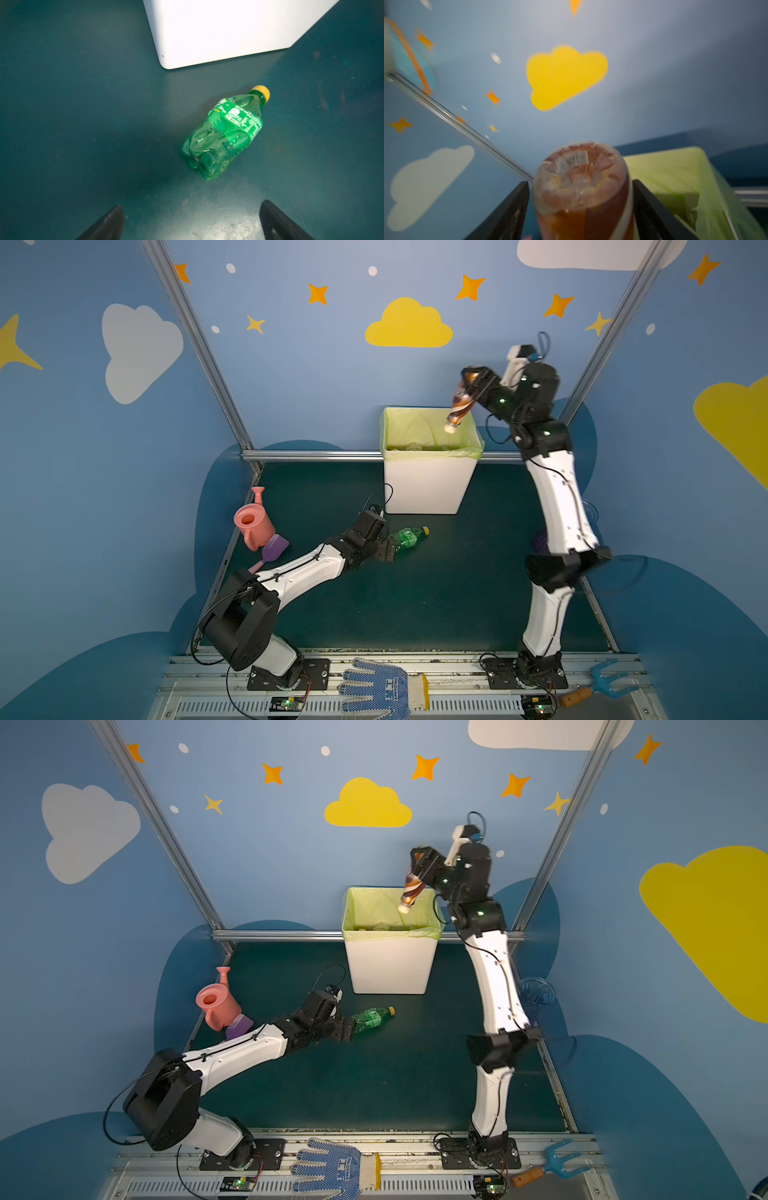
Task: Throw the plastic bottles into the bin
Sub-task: 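Grasp the brown Nescafe bottle with the right gripper and drop it in the bin, then withdraw the right gripper while the left gripper reaches to the green Sprite bottle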
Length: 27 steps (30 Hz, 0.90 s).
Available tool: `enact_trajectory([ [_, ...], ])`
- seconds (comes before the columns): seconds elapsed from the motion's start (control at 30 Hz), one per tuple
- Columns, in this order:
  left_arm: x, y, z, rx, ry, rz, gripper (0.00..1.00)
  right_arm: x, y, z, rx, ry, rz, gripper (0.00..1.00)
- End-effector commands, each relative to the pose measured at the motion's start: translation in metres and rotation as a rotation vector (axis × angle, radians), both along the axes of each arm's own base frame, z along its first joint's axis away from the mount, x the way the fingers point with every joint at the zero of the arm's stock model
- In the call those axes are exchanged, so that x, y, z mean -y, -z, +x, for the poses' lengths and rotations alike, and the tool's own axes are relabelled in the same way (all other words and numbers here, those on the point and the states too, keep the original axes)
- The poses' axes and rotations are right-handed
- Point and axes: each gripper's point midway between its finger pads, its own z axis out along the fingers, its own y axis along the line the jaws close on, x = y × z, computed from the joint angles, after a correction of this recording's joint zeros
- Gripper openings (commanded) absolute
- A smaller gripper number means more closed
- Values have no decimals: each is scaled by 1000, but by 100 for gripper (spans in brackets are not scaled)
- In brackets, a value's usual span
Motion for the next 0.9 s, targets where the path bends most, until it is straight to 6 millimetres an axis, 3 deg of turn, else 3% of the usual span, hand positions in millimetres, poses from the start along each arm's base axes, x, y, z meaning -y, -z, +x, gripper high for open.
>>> enact_trajectory([
  [0.0, 5, -3, -2, -3, 10, 13, 100, 12, -8, -44, -64, -12, -85, 90],
  [0.1, 10, -2, -4, 8, 30, 32, 100, 29, -46, -65, 37, 43, -89, 93],
  [0.2, 16, -1, -4, 13, 54, 63, 100, 49, -60, -89, 119, 97, -41, 95],
  [0.37, 29, 1, 0, 17, 113, 131, 100, 85, -40, -112, 72, 148, -13, 95],
  [0.53, 46, 8, 5, -16, 206, 178, 100, 120, 13, -123, -22, 213, 8, 95],
  [0.87, 67, 36, 14, -119, 354, 318, 99, 180, 181, -160, -364, 335, 27, 95],
])
